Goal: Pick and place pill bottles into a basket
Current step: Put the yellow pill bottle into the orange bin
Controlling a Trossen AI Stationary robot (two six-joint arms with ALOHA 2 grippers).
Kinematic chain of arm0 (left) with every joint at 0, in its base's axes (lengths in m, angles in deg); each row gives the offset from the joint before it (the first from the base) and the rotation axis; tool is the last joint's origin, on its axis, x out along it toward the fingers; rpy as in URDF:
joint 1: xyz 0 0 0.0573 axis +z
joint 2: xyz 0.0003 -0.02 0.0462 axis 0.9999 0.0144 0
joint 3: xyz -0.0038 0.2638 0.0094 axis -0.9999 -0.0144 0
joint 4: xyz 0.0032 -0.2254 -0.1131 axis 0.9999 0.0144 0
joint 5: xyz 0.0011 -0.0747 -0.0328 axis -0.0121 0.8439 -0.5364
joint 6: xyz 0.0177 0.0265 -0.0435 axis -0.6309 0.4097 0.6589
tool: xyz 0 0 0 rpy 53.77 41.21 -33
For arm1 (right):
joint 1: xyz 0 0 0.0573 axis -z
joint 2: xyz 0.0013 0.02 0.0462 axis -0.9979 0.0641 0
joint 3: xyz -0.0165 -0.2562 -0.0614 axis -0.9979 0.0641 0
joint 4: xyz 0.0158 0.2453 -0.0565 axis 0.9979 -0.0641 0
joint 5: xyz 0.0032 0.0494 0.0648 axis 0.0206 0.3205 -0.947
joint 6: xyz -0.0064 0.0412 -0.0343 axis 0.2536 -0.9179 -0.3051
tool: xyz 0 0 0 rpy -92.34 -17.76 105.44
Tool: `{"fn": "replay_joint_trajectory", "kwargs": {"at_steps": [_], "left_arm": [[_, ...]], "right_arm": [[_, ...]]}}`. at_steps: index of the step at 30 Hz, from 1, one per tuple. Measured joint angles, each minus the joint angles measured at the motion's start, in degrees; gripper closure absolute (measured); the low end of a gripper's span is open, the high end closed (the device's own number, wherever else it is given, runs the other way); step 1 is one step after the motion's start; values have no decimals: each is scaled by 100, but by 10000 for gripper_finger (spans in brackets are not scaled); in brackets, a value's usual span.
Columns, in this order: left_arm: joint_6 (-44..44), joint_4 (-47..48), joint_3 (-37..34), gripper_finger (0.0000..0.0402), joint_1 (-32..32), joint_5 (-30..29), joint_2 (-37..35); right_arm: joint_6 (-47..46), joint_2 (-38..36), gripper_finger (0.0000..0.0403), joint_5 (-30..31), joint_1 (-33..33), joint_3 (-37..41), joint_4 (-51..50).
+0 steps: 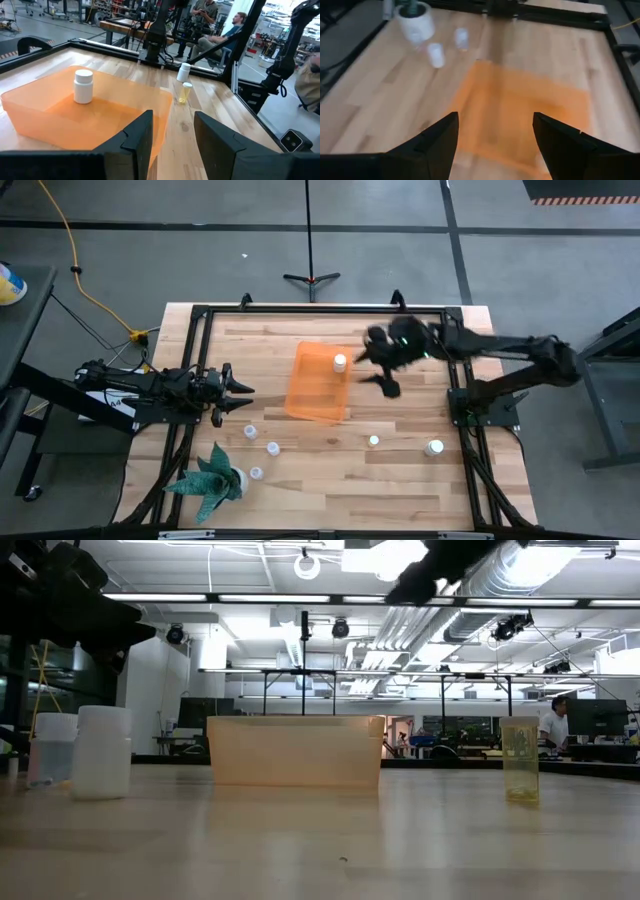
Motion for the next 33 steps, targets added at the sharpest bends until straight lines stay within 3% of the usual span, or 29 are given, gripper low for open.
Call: {"fn": "replay_joint_trajectory", "kwargs": {"at_steps": [5,11,21,33], "left_arm": [[0,0,0,222,1,1,-1],[0,0,0,222,-1,1,0],[0,2,0,222,-1,3,2],[0,2,0,222,-1,3,2]], "right_arm": [[-326,-746,159,185,-1020,1514,1072],[-647,-805,160,1056,-2194,2530,2304],[-798,-317,160,1672,-3008,2782,2544],[-1017,664,160,1650,-3044,2784,2703]]}}
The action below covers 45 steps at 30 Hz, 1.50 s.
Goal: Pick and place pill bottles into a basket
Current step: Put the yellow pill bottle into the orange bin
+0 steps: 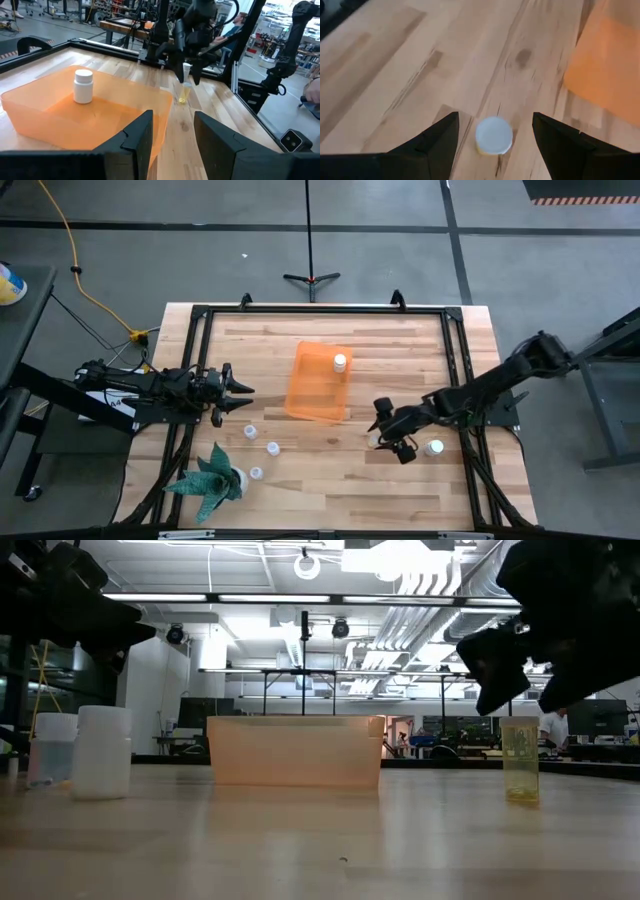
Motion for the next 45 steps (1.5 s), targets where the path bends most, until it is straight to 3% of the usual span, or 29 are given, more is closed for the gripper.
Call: {"fn": "replay_joint_trajectory", "kwargs": {"at_steps": [14,30,39,45], "left_arm": [[0,0,0,222,2,0,0],[0,0,0,222,0,0,0],[17,0,0,222,2,0,0],[18,-2,0,222,1,0,0]], "right_arm": [[-143,664,168,150,0,-9,293],[-52,666,286,250,2,-84,303],[1012,664,292,370,55,-1204,-840],[1883,661,291,709,488,-2164,-1600]]}}
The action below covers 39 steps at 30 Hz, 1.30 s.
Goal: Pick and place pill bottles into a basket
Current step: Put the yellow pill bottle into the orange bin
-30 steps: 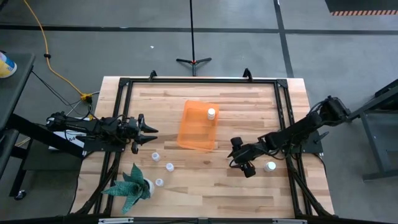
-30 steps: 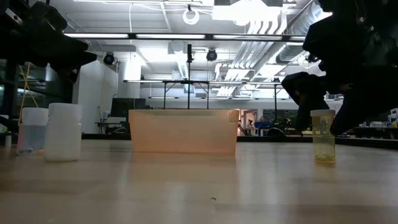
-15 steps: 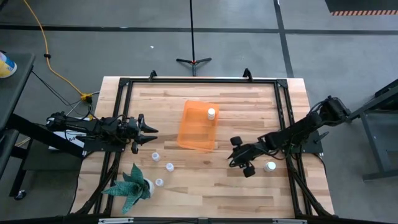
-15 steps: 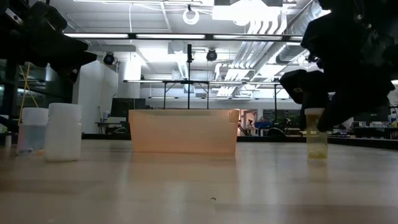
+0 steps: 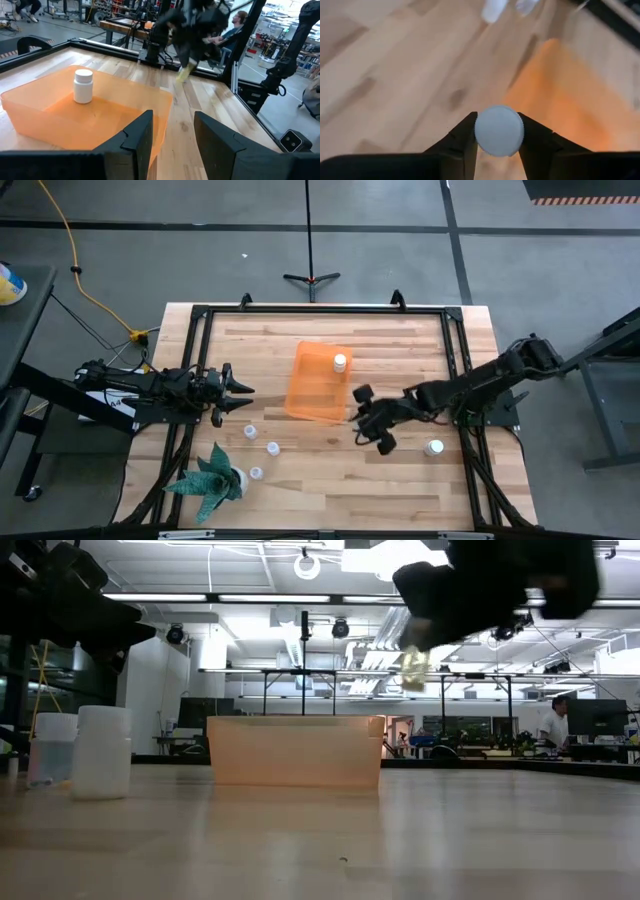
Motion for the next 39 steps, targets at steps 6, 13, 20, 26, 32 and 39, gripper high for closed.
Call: {"fn": "replay_joint_trajectory", "kwargs": {"at_steps": [6,13,20,26,32,39], "left_arm": [[-1,1,0,222,-1,0,0],[-16,0,0,222,0,0,0],[-16,0,0,222,1,0,0],[-17,1,0,222,-1,0,-1],[-18,0,0,222,0,0,0],[-18,0,0,222,-1,0,0]], "right_arm": [[619,0,301,-544,877,-375,29],[632,328,289,-1775,2133,-376,585],[594,1106,299,-2175,2822,-374,845],[585,1616,287,-2310,3006,-374,954],[577,1845,292,-2351,3004,-371,1063],[341,1847,282,-2355,3002,-371,1086]]}}
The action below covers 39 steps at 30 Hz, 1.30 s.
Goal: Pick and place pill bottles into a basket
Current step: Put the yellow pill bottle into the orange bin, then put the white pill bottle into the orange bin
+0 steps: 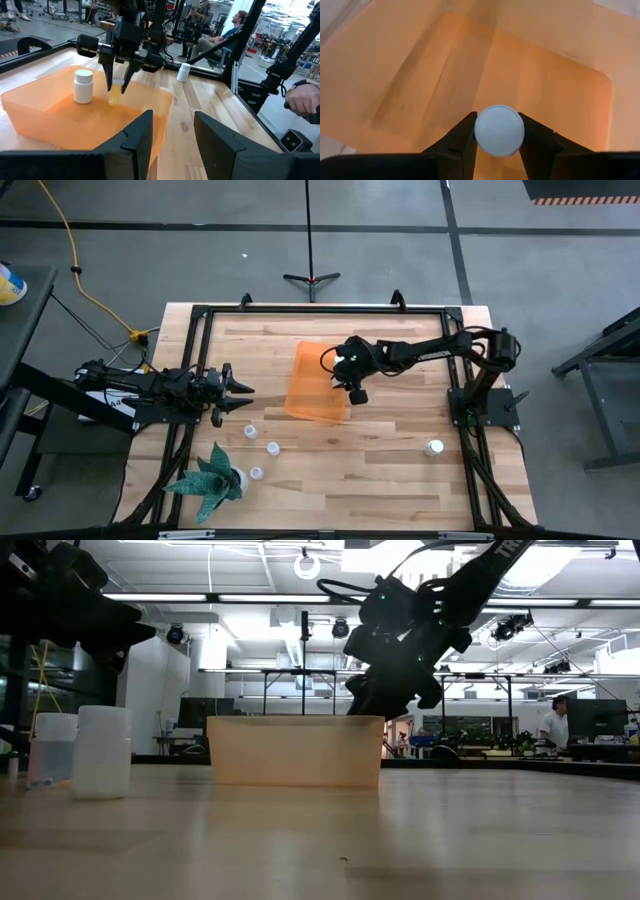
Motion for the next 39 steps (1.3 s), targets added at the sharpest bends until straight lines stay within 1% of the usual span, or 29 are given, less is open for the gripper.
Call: {"fn": "replay_joint_trajectory", "kwargs": {"at_steps": [5,9,13,16,18,20,23,26,28,30,34,36,39], "left_arm": [[0,1,0,222,0,0,0],[0,0,0,222,2,0,-1],[0,1,0,222,1,0,-2],[0,1,0,222,1,0,-1],[3,0,0,222,0,0,-2],[43,1,0,222,1,0,-1],[116,2,0,222,1,0,-1],[146,0,0,222,2,0,0],[146,0,0,222,2,0,0],[146,1,0,222,1,0,0],[146,0,0,222,0,0,0],[146,0,0,222,0,0,2],[146,2,0,222,1,0,2]], "right_arm": [[-27,0,259,12,0,0,-22],[-18,-6,243,149,0,-9,-4],[12,-202,231,237,0,-318,-263],[212,-523,224,499,4,-813,-1006],[245,-731,220,542,14,-1157,-1672],[228,-962,217,300,44,-1426,-2351],[40,-1379,215,-377,54,-1615,-3238],[-444,-1779,214,-761,-55,-1535,-3963],[-859,-2035,215,-735,-220,-1351,-4345],[-1296,-2284,214,-407,-484,-1121,-4473],[-2364,-2664,213,499,-1197,-648,-4846],[-2979,-2819,214,773,-1591,-445,-5131],[-4235,-2967,217,1036,-2163,-177,-5567]]}}
